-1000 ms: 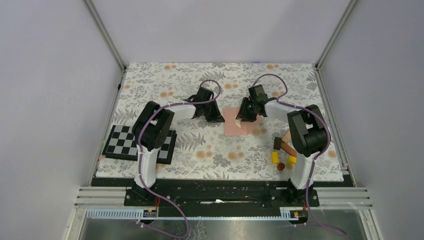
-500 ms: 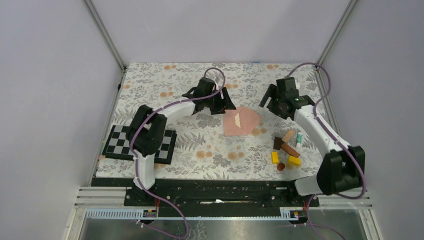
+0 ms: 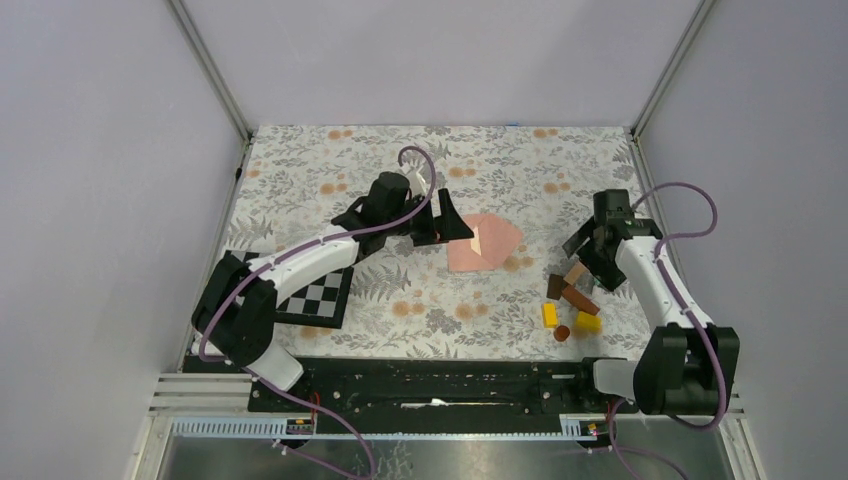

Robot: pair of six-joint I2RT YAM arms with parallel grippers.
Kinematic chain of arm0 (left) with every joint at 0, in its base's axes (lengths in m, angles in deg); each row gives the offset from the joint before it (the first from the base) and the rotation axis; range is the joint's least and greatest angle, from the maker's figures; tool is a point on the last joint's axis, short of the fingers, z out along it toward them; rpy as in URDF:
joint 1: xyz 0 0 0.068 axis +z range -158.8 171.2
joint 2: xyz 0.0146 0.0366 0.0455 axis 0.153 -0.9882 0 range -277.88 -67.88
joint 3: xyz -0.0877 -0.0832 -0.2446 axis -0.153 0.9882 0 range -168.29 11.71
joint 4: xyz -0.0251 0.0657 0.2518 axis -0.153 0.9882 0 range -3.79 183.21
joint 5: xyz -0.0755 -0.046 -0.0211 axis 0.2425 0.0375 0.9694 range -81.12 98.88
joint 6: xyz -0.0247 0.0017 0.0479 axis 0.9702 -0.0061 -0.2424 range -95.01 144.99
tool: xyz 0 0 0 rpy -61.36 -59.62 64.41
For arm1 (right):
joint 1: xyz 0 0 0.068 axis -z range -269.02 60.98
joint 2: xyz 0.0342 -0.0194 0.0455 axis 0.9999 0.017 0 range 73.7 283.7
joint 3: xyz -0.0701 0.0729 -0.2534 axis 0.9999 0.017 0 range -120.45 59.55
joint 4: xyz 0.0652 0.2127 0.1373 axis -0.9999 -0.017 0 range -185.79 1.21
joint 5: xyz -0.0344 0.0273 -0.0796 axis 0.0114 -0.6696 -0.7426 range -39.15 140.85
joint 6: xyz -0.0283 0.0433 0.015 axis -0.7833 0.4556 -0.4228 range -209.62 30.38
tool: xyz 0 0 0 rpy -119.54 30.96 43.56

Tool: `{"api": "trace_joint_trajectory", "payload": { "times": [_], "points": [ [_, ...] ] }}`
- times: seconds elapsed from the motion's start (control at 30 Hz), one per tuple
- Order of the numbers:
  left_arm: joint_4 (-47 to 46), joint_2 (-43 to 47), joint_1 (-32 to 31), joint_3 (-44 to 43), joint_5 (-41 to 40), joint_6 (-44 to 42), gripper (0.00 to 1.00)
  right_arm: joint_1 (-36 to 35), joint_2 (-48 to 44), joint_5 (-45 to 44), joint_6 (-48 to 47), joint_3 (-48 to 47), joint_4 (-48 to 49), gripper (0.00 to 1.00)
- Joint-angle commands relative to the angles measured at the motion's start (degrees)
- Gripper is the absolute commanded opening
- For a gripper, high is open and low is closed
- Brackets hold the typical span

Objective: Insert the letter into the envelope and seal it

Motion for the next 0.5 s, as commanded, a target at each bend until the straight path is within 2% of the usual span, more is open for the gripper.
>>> {"api": "trace_joint_trajectory", "payload": {
  "times": [0.0,0.3,0.47],
  "points": [
    [-2.7,3.0,0.2,2.0,2.9,-0.6,0.88,3.5,2.8,-0.1,4.0,3.9,3.7,0.92],
    [-5.3,2.9,0.2,3.2,6.3,1.3,0.88,9.8,1.8,-4.5,2.9,9.2,9.0,0.75],
    [-6.2,2.3,0.3,3.5,7.3,2.0,0.88,10.9,4.8,-5.6,0.6,9.6,12.3,0.66]
  ]
}}
